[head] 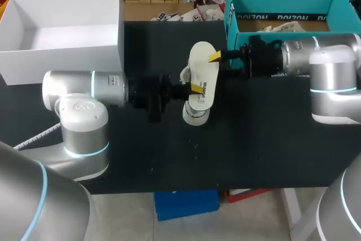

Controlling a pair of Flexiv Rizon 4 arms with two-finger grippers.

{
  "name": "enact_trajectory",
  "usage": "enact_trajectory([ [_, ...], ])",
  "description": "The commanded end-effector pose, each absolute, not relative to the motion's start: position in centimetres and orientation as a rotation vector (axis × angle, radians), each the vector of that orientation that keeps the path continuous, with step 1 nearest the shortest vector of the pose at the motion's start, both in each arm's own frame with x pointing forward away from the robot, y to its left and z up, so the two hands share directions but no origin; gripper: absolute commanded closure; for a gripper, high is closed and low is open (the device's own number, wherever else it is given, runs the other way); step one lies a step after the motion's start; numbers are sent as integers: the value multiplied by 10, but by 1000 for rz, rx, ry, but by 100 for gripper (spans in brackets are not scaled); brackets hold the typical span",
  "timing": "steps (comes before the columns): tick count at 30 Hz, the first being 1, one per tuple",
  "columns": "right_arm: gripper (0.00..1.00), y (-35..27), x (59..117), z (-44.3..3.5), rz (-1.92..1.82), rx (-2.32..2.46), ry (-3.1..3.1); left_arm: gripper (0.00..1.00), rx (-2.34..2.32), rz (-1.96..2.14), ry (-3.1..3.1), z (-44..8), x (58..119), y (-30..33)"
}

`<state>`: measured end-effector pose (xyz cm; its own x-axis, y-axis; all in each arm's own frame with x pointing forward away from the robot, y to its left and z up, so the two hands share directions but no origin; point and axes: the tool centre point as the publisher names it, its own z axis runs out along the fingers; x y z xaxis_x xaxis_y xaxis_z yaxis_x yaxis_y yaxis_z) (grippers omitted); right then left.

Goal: Take the shoe out of the shoebox, open the shoe tongue, remove and reinsert the insole, then place the shoe into the shoebox

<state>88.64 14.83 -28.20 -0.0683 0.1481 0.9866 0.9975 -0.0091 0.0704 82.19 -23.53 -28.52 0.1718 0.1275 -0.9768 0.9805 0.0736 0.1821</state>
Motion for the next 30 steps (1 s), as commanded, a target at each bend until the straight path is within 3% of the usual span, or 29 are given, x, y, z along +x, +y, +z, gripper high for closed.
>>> enact_trajectory([
  [1, 100, 157, 889, -288, -1192, -1287, -1358, 100, 1310, -949, 1201, -286, 821, -235],
  [18, 100, 166, 887, -297, -1197, -1282, -1338, 100, 1310, -949, 1201, -286, 821, -235],
  [19, 100, 166, 887, -297, -1197, -1282, -1338, 65, 1310, -949, 1201, -286, 821, -235],
  [20, 100, 166, 887, -297, -1197, -1282, -1338, 0, 1310, -949, 1201, -286, 821, -235],
  [30, 100, 166, 887, -297, -1197, -1282, -1338, 0, 1416, -778, 1429, -269, 807, -229],
])
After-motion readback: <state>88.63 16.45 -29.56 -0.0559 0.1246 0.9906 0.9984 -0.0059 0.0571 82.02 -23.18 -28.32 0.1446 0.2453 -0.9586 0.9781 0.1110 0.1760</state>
